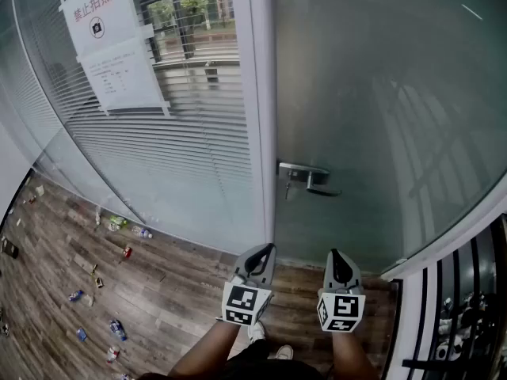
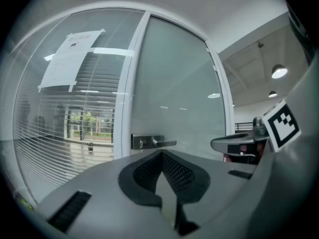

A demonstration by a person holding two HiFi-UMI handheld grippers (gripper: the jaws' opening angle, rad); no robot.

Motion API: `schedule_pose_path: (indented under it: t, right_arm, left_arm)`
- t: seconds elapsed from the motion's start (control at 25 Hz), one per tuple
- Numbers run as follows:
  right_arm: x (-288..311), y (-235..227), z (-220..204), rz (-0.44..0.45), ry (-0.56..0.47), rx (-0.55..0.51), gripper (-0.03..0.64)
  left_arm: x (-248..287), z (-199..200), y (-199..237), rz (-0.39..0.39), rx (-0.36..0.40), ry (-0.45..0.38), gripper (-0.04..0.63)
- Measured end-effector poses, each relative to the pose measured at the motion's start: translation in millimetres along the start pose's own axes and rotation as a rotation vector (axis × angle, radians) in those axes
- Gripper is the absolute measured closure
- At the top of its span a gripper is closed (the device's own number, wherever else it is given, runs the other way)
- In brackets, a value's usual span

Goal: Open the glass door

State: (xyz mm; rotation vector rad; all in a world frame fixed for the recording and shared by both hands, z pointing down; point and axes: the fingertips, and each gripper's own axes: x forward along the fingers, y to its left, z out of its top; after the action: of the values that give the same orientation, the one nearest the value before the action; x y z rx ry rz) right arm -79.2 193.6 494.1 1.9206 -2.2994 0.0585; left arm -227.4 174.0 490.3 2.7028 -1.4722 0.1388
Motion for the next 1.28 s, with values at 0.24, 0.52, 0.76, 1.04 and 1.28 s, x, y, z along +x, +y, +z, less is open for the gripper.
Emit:
schedule_pose_path:
  t: [0.24,0.52,0.76,1.04,1.28]
  right_arm:
    - [76,19,17,0.052,0.032,-0.057,0.601]
    - [138,17,31,0.124,0.09,-0.219,0.5]
    - [185,16,28,0.301,0.215,-0.635,0.448]
    - [213,1,-21,0.546,0.474,-1.023,0.423]
    - [232,14,-48,0.724,0.598,-0.981,0.434]
  left_arm:
    - [45,4,49,-0.013,-0.015,0.004,0.592]
    - [91,3,71,-0.056,-0.024,0.012,0.592]
    - [118,-5,73,-0.05,-0.029,0.037,0.592]
    - [137,-22,73,-0.014,-0.023,0.081,0.592]
    - [146,-38,77,0.027,-0.036,0.115,0.592]
